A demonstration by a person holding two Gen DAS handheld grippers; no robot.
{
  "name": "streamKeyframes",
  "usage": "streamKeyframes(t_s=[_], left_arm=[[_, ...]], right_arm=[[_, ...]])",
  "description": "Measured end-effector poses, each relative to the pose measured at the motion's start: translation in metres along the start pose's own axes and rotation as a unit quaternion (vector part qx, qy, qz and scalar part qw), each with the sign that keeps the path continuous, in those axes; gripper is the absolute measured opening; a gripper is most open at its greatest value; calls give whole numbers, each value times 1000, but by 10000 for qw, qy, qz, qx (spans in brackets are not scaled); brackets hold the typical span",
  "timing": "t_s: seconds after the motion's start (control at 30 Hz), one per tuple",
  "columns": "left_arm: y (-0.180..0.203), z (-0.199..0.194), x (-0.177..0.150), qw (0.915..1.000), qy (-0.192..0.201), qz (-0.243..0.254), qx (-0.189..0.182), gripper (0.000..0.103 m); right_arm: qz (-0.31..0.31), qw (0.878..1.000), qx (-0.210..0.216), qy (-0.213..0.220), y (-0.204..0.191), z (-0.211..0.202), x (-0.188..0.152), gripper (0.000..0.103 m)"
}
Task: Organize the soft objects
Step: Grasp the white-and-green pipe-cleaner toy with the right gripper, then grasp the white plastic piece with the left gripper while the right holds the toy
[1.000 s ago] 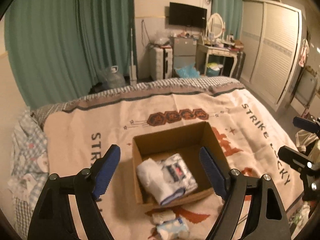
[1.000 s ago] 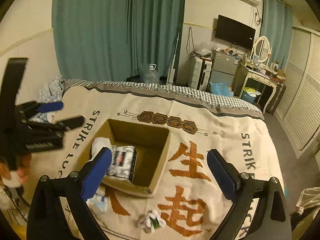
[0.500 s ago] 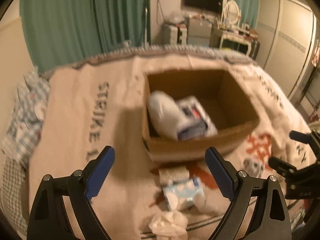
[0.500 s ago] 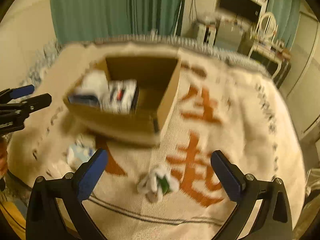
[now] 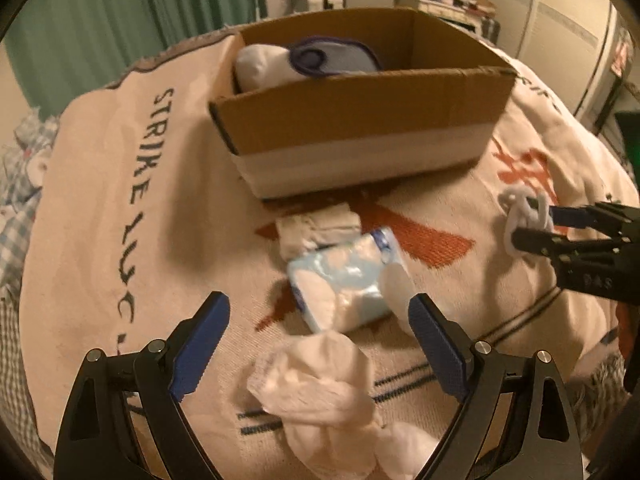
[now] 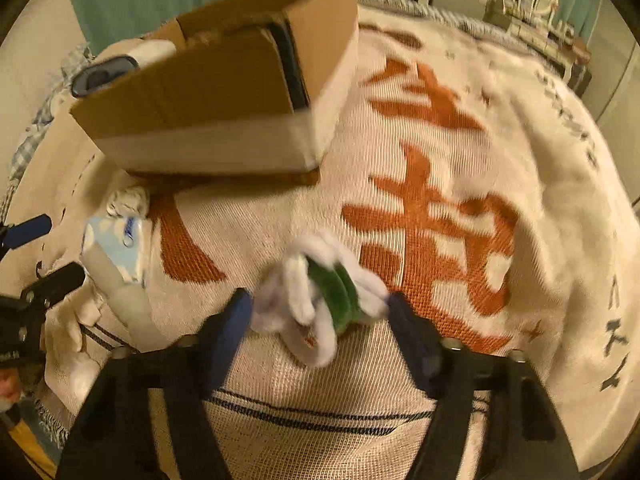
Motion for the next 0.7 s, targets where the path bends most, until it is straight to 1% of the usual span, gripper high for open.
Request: streamKeyframes(t_s=[0.07,0.13,0.17,0.23,0.3,0.33,0.37,0.4,0.53,0.6,0.67,0.7], left_arm=[[5,-2,-1,10000,-22,31,-72,91],[13,-5,-4,9998,-57,80,-163,91],[17,-5,-5,9997,-88,102,-194,85],[27,-4,-8,9992,-204,160,-299,83],[39,-1,-12,9982,-344,194,-445,81],[44,0,-14,9976,-423,205,-508,79],[50,3,-15,9969,-500,217,-561,72],[55,6,-16,9964,-573,217,-584,69],[63,21,-17,9950,-752,67,-659,67],[62,28,-15,9938,-810,-121,-752,66],[63,31,-12,9938,-749,-218,-792,66],[66,33,-10,9941,-723,-182,-782,57]], right_arm=[[63,10000,24,-42,5,2,-4,54],[77,9999,78,-6,5,-2,-4,49],[61,9999,85,33,6,-5,-4,47],[6,9999,115,113,5,-10,-4,42],[-48,9997,151,168,3,-14,-3,42],[-105,9996,158,211,2,-17,-3,42],[-148,9995,162,228,0,-18,-2,42],[-200,9993,172,246,-2,-20,-3,42],[-364,9988,215,254,-7,-21,-5,42],[-424,9986,221,242,-8,-20,-8,42],[-464,9984,244,212,-8,-20,-11,42],[-467,9984,251,200,-8,-19,-12,42]])
Point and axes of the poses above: each gripper's, at about its wrist camera, not at the fingertips, and z roughly the way its jaws point, y to its right, x to its top, the point moved 7 cm from there along z, roughly the way its jaws point, and after that the axes turned 6 degrees about x, right-handed, at the moved point
